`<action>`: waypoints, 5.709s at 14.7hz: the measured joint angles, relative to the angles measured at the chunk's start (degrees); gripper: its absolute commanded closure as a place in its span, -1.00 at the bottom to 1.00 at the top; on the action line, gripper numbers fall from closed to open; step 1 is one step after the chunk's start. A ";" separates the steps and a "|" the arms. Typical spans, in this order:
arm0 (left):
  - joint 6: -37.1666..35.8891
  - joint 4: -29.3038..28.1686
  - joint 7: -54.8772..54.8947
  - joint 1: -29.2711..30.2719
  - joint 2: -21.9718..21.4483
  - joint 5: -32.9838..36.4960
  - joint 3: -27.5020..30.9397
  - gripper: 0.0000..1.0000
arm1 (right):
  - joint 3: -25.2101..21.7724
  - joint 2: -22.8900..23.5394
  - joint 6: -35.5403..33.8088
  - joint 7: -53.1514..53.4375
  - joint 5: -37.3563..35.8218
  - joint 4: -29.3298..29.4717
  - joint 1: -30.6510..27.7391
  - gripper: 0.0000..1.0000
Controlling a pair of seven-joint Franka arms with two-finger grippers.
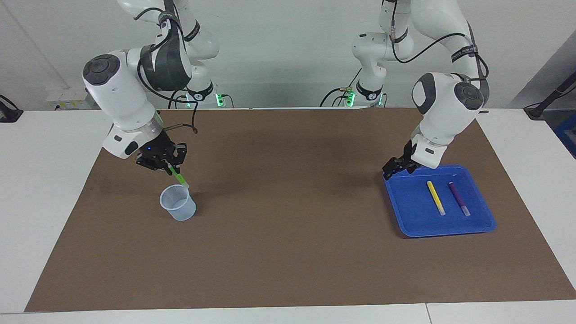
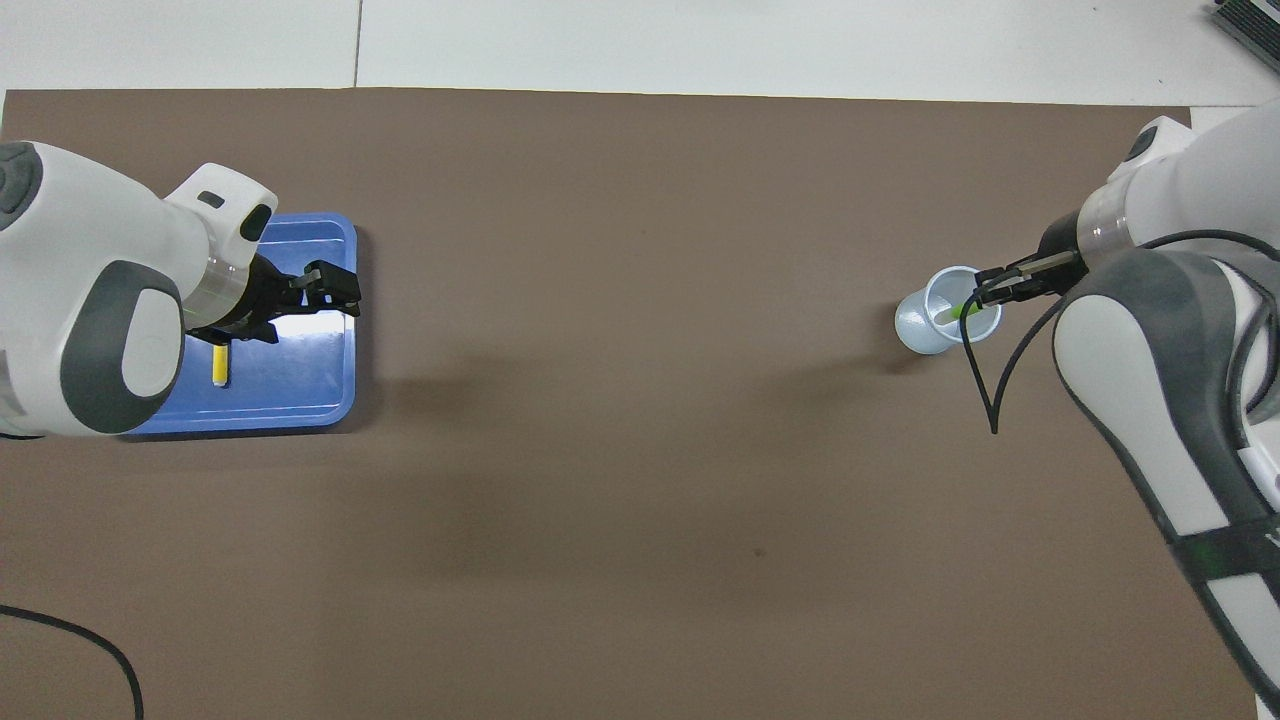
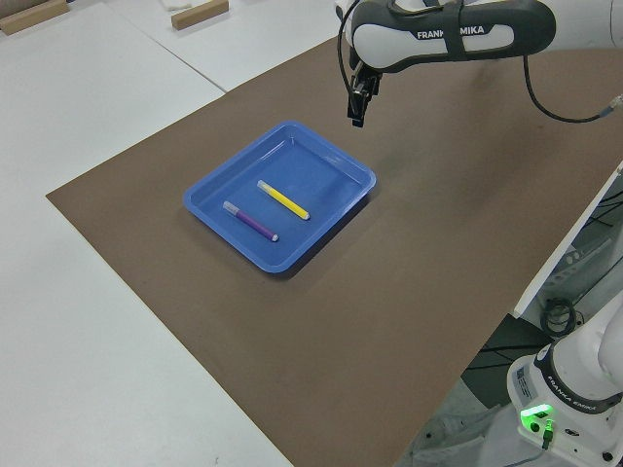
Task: Transfer and insert pens with both arms
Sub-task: 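Insert the green pen into the white cup with the right gripper, then grasp the yellow pen with the left gripper while the right gripper returns, then lift the yellow pen toward the right gripper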
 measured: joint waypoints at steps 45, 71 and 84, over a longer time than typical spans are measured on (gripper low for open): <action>19.04 -4.56 24.45 13.63 11.57 7.03 -0.47 0.15 | 1.38 -2.57 -3.67 9.55 14.91 -1.02 2.13 -1.00; -0.02 1.38 23.08 13.39 7.74 -0.98 -1.46 1.00 | 2.79 -2.61 -0.67 34.84 27.01 -0.99 8.21 -1.00; -15.75 1.41 -28.97 0.94 3.44 -24.70 -2.29 1.00 | 3.08 -2.59 14.17 54.13 29.61 -2.87 17.13 -1.00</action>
